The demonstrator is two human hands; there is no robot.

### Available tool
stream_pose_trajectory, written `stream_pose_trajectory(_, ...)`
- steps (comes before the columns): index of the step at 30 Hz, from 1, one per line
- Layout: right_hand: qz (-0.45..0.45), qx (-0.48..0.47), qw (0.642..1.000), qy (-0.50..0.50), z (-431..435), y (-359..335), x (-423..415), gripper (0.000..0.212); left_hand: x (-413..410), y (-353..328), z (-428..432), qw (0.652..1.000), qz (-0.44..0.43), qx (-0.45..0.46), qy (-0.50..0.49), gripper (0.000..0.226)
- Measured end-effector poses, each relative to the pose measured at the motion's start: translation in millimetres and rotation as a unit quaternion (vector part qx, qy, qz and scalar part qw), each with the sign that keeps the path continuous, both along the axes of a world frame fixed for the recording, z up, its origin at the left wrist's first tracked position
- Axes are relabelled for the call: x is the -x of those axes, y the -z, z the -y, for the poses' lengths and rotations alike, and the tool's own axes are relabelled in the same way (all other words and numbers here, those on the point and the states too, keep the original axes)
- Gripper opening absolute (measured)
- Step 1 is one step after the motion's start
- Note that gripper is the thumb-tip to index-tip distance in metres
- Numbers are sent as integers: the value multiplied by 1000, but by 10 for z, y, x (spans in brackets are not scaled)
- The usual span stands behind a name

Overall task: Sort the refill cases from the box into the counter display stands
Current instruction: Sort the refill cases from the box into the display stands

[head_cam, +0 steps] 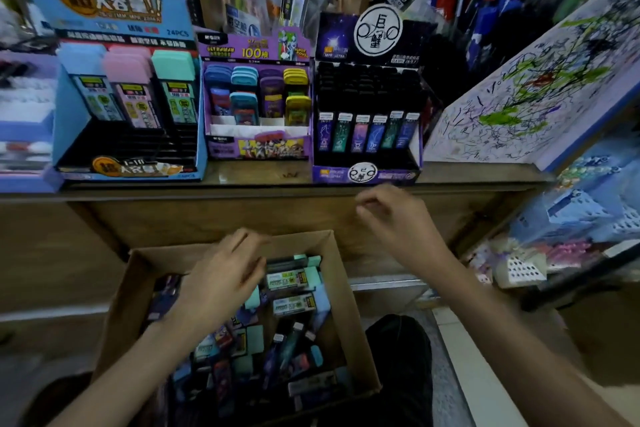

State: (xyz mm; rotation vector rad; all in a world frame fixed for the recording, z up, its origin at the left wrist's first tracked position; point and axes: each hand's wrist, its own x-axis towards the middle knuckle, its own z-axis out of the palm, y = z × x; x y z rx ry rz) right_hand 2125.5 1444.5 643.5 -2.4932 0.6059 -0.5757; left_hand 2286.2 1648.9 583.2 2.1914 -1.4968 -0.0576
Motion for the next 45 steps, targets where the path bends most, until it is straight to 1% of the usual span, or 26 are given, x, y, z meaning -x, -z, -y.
stream_pose_trajectory(2,-64,-63,996,-24,-185,352,6,12,-27,316,-246,998,-41,-38,-35,17)
stream_pose_trajectory(5,-153,-150,976,-34,-427,957,-51,15,-88,791,-573,987,-103,-87,-82,25)
stream_pose_trajectory(9,-326,-161,932,-6,-680,1698,-145,20,-150,1290,-888,964,-163,-161,-134,36)
stream_pose_trajectory(11,-387,-172,906,12,-793,1981,-139,25,-155,1463,-984,950,-170,-202,-168,41)
stream_pose_trajectory(13,-417,-204,885,34,-900,2205,-104,42,-150,1589,-1050,932,-182,-240,-201,53)
stream_pose_trajectory(15,-398,-255,878,73,-964,2336,-87,59,-148,1680,-1084,925,-186,-267,-197,68)
stream_pose_trajectory(16,-377,-282,878,88,-975,2364,-95,61,-146,1716,-1090,925,-184,-278,-183,73)
stream_pose_trajectory(18,-336,-344,870,108,-981,2384,-132,55,-140,1756,-1101,924,-178,-305,-148,79)
stream_pose_trajectory(20,-300,-398,859,122,-1005,2376,-166,41,-130,1763,-1120,920,-177,-329,-121,79)
stream_pose_trajectory(22,-278,-423,852,136,-1058,2379,-209,34,-95,1759,-1133,924,-167,-328,-101,75)
stream_pose_trajectory(25,-257,-443,842,170,-1151,2423,-304,39,-13,1729,-1133,933,-156,-317,-65,66)
stream_pose_trajectory(27,-255,-437,841,191,-1204,2444,-362,40,26,1679,-1122,937,-167,-299,-63,59)
stream_pose_trajectory(28,-258,-434,841,195,-1223,2453,-382,39,27,1649,-1114,942,-188,-266,-84,55)
stream_pose_trajectory(30,-262,-432,840,199,-1245,2476,-400,33,-19,1584,-1105,939,-234,-178,-179,43)
stream_pose_trajectory(31,-264,-433,838,200,-1249,2485,-400,32,-57,1556,-1103,929,-246,-142,-239,37)
stream_pose_trajectory(32,-267,-435,837,200,-1249,2490,-400,32,-101,1529,-1096,913,-256,-124,-293,34)
stream_pose_trajectory(34,-273,-441,832,197,-1246,2488,-393,34,-166,1490,-1070,883,-283,-135,-348,36)
stream_pose_trajectory(36,-277,-447,829,190,-1237,2477,-380,35,-186,1503,-1039,876,-290,-164,-350,41)
stream_pose_trajectory(39,-294,-463,818,174,-1212,2447,-340,40,-170,1540,-1007,880,-276,-177,-344,46)
stream_pose_trajectory(43,-305,-468,814,158,-1205,2409,-293,56,-174,1553,-1011,858,-305,-188,-368,47)
stream_pose_trajectory(45,-291,-482,811,158,-1208,2382,-284,56,-179,1563,-1020,849,-319,-198,-373,47)
